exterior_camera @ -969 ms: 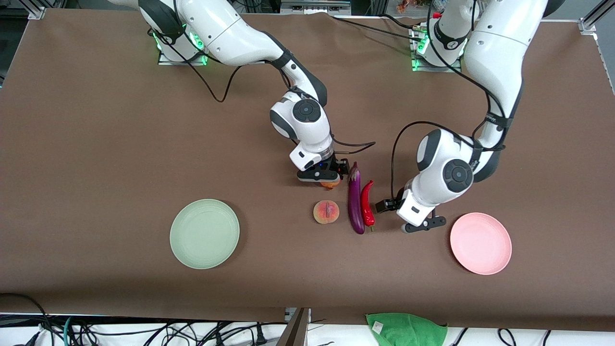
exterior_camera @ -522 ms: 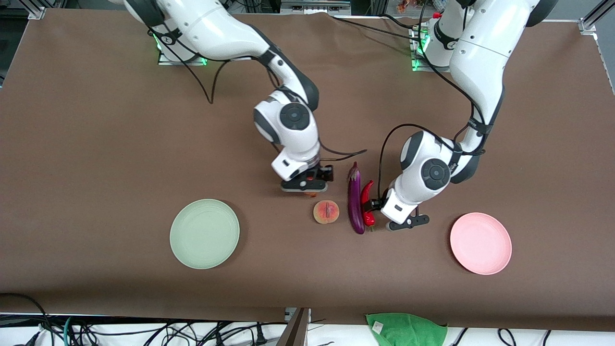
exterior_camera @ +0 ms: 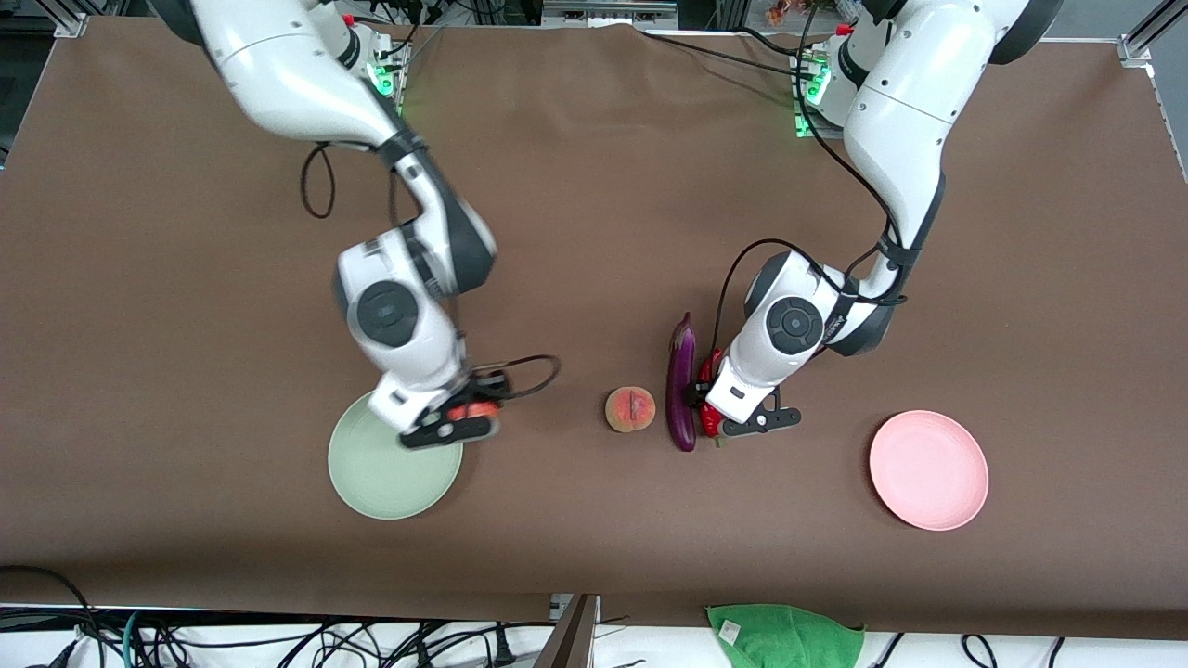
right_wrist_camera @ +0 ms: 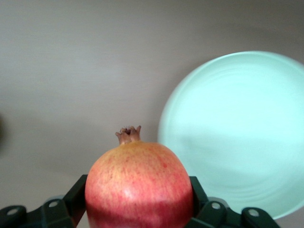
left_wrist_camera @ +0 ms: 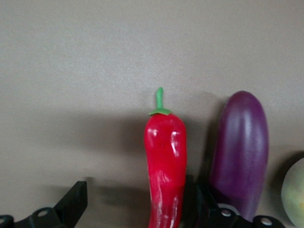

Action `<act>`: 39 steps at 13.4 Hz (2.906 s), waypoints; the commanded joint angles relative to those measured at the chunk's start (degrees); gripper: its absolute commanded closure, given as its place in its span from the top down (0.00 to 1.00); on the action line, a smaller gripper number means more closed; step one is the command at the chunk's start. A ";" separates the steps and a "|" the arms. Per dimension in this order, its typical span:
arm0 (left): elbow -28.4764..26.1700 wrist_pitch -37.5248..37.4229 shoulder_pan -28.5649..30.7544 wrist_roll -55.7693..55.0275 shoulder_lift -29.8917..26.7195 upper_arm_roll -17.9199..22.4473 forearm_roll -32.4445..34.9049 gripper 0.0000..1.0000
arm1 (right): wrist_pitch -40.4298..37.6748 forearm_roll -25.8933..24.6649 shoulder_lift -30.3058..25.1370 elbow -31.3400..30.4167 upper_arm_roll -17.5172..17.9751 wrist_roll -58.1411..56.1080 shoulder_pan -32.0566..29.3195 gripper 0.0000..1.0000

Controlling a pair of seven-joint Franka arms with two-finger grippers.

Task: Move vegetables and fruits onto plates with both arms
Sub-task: 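Lift the pomegranate with the right gripper while the left gripper grasps the chili, then place the pomegranate on the green plate while the left gripper carries the chili, then release the chili on the pink plate while the right gripper reaches the peach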

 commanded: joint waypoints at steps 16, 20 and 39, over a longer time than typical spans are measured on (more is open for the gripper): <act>11.23 -19.07 9.78 33.34 -2.73 5.35 -0.84 0.00 | -2.11 5.66 -2.43 -2.10 1.50 3.40 -1.50 1.00; 12.74 -18.57 14.69 52.07 -2.03 9.15 -1.11 0.00 | 9.88 5.22 2.21 -1.67 0.98 29.67 11.15 1.00; 12.39 -6.43 19.10 58.70 4.48 9.42 -12.09 1.00 | 37.44 1.70 18.05 8.18 -0.17 38.70 17.51 0.81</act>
